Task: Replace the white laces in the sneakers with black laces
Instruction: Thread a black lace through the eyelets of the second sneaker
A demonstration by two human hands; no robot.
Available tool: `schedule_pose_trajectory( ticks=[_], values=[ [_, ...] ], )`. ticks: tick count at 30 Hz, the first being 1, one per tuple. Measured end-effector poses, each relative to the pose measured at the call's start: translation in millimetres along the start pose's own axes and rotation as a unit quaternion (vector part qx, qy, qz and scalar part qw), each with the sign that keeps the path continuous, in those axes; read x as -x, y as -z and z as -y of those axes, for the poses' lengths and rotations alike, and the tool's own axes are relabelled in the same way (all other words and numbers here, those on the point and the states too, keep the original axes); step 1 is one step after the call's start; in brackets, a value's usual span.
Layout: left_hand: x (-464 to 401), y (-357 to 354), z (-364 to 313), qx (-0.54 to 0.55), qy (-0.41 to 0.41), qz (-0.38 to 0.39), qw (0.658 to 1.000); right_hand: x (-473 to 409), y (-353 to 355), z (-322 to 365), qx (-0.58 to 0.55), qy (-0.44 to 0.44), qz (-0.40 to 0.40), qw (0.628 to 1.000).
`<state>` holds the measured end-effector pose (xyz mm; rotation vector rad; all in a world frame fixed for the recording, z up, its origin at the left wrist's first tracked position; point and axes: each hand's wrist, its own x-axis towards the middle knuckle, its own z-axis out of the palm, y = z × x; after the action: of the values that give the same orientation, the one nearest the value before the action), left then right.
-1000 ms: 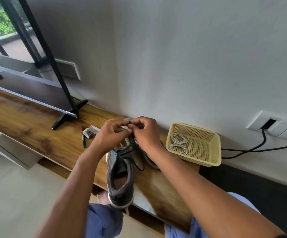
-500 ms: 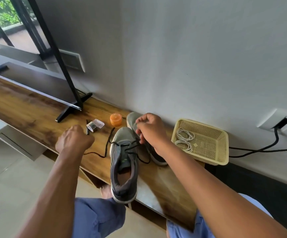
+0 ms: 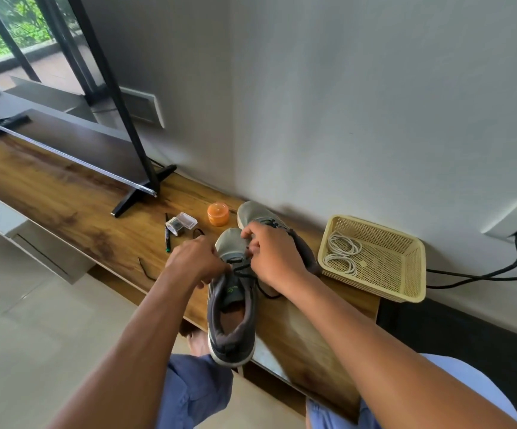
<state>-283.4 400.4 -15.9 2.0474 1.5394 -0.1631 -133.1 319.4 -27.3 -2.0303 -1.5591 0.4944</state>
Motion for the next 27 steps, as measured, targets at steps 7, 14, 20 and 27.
schedule_pose_trajectory(
  ticks=[7, 14, 20, 27],
  values=[
    [3.0, -8.4, -8.7, 0.003, 0.014, 0.026, 1.000, -12.5, -16.7, 11.4, -0.121, 0.030, -0.045, 0.991],
    [-8.5, -7.7, -2.8, 0.045, 0.016, -0.027, 0.998, -10.0, -34.3, 2.6, 0.004, 0.045, -0.008, 0.999],
    [-19.0, -3.2, 14.0, 0.181, 0.065, 0.026, 0.981, -4.6, -40.8, 4.0, -0.007, 0.069, -0.028, 0.997],
    [-20.3, 3.1, 14.4, 0.225, 0.083, 0.055, 0.969, -0.8, -43.8, 5.1, -0.045, 0.066, -0.047, 0.996]
  ],
)
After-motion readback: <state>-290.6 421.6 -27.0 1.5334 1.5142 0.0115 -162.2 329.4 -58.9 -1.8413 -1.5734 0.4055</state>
